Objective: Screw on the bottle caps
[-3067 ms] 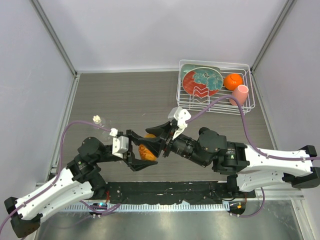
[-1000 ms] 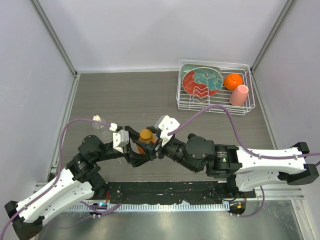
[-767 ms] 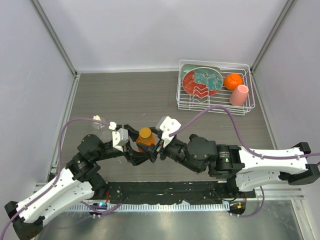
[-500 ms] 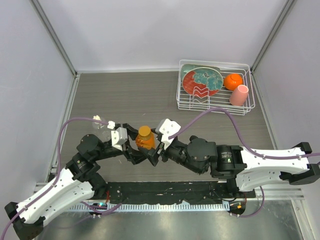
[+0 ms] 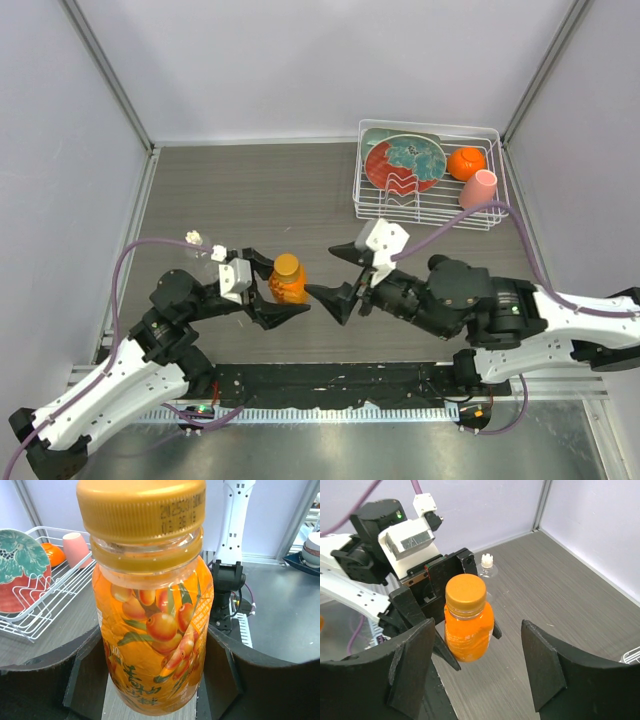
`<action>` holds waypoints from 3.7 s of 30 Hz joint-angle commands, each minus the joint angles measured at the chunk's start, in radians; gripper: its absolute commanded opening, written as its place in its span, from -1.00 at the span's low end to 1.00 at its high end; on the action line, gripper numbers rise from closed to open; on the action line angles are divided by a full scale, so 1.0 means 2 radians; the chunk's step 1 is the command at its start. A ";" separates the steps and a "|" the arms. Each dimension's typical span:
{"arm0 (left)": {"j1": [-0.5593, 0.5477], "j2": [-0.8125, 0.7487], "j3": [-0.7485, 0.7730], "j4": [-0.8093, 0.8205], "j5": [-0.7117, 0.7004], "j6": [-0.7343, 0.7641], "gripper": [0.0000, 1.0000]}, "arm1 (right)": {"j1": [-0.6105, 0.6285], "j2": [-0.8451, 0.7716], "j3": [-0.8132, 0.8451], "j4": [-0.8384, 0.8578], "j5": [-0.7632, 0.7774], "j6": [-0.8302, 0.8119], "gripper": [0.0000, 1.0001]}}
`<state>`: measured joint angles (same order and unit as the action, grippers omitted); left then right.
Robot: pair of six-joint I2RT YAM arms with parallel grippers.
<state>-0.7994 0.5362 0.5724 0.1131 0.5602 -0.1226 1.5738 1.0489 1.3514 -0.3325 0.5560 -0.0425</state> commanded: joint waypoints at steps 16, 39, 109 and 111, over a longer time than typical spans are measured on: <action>0.002 0.019 0.056 -0.001 0.325 0.008 -0.52 | 0.002 0.015 0.093 -0.069 -0.243 0.001 0.57; -0.009 0.015 0.060 -0.002 0.379 -0.020 -0.53 | -0.002 0.118 0.178 -0.075 -0.348 -0.044 0.60; 0.022 -0.004 0.064 0.019 -0.032 0.045 -0.75 | -0.080 0.121 0.050 -0.149 -0.129 0.102 -0.82; 0.024 -0.005 0.061 0.021 -0.044 0.051 -0.74 | -0.080 0.129 0.058 -0.171 -0.101 0.112 -0.88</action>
<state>-0.7761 0.5583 0.6575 -0.0387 0.6739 -0.0654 1.4025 1.2503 1.4731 -0.3943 0.2291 0.0853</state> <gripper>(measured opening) 0.678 0.477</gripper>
